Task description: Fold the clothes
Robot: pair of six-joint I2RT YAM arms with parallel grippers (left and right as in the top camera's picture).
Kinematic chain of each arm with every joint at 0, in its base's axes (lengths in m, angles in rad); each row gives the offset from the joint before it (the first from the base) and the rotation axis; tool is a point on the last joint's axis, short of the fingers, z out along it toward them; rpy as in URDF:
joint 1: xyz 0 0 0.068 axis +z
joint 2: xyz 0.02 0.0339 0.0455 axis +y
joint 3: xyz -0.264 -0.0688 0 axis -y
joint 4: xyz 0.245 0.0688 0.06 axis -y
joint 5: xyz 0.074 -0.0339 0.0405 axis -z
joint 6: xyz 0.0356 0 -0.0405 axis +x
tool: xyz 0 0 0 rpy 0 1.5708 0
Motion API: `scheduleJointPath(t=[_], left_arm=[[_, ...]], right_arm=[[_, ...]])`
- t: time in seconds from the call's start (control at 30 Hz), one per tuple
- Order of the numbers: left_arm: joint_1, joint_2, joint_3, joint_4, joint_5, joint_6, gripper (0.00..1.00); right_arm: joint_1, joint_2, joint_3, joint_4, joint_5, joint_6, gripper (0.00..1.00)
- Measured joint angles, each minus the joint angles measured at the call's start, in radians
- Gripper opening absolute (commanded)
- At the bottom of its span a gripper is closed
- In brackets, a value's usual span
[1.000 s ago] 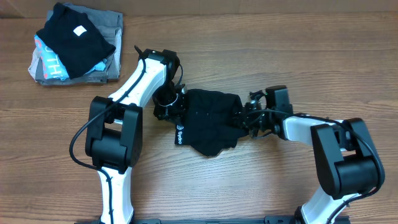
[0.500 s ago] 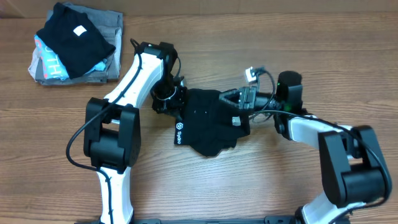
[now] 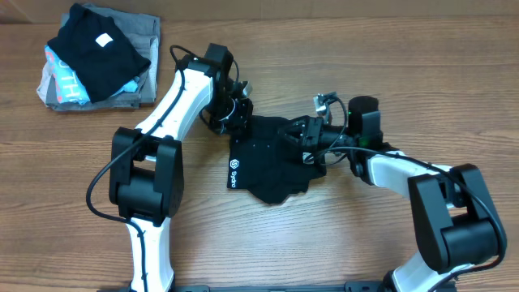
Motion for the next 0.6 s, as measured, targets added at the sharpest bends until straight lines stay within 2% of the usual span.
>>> scheduleJointPath(t=[0.3, 0.47, 0.6], left_arm=[[0.000, 0.000, 0.000, 0.113, -0.005, -0.031, 0.05], [0.000, 0.000, -0.021, 0.137, -0.050, -0.031, 0.04], [0.000, 0.000, -0.043, 0.109, -0.097, -0.030, 0.04]], right_arm=[[0.046, 0.091, 0.006, -0.011, 0.229, -0.056, 0.27], [0.046, 0.147, 0.087, -0.173, 0.319, -0.109, 0.27], [0.048, 0.146, 0.119, -0.200, 0.359, -0.161, 0.25]])
